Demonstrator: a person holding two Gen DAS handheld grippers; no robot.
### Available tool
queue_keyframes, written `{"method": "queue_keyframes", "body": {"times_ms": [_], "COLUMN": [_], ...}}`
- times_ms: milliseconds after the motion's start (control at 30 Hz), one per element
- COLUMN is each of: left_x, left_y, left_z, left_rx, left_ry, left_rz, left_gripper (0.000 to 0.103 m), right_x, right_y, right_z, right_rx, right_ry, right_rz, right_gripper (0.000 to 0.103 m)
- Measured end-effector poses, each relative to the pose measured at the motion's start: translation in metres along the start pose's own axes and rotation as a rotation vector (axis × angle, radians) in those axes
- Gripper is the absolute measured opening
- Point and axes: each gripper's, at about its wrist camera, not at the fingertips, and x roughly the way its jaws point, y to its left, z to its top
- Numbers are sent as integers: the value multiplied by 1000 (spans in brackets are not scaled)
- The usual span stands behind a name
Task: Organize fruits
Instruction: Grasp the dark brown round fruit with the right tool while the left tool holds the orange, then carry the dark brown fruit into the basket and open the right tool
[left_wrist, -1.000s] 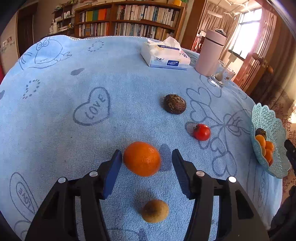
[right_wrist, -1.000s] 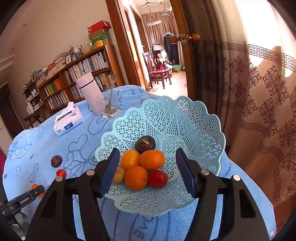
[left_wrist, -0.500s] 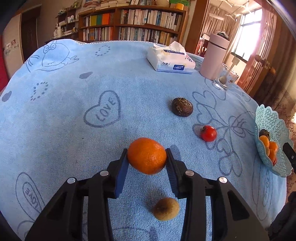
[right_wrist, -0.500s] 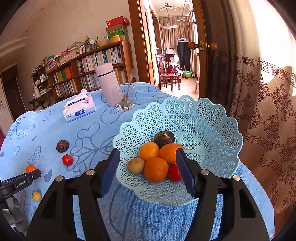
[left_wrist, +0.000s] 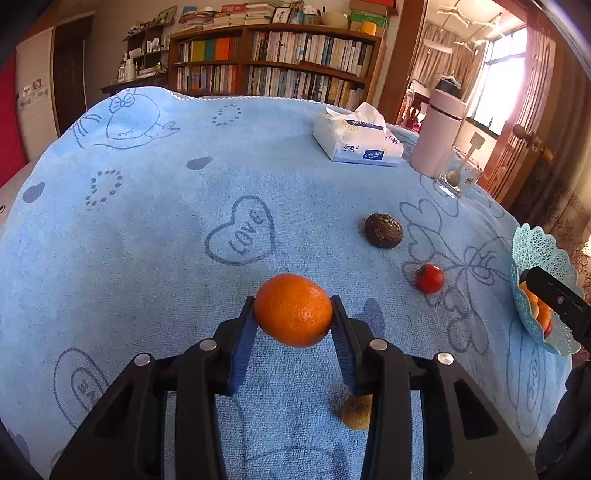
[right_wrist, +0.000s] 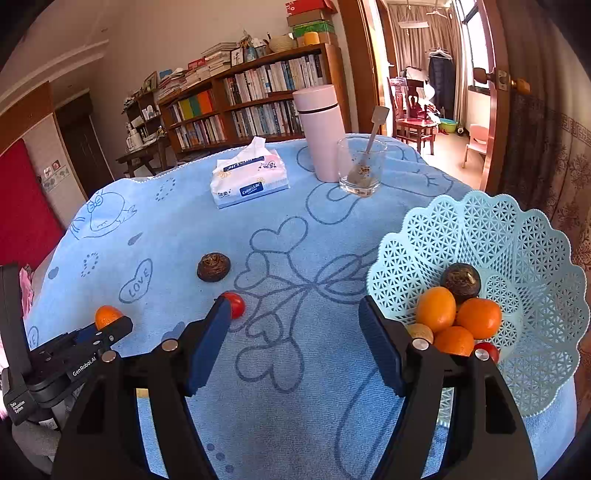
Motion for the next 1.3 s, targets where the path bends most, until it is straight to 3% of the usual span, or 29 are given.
{"method": "queue_keyframes", "body": {"times_ms": [300, 667, 933, 1033, 1167, 1300], "left_x": [6, 7, 5, 6, 6, 6], "left_y": [12, 19, 19, 18, 17, 17], "left_z": [-3, -3, -3, -3, -4, -4], "left_rx": [-37, -78, -78, -73, -72, -72], "left_ry": [5, 24, 29, 33, 35, 34], "left_rz": [-12, -53, -66, -68, -69, -70], "left_gripper": [40, 40, 40, 40, 40, 40], "right_x": [64, 131, 150, 150, 149, 143], "right_y": [44, 75, 78, 85, 92, 91], "right_z": [28, 46, 40, 35, 33, 34], "right_rx": [0, -33, -68, -124, -163, -142], "right_ry": [130, 226, 260, 244, 237, 241], "right_rz": [75, 51, 11, -21, 0, 12], "right_gripper": [73, 73, 72, 61, 43, 43]}}
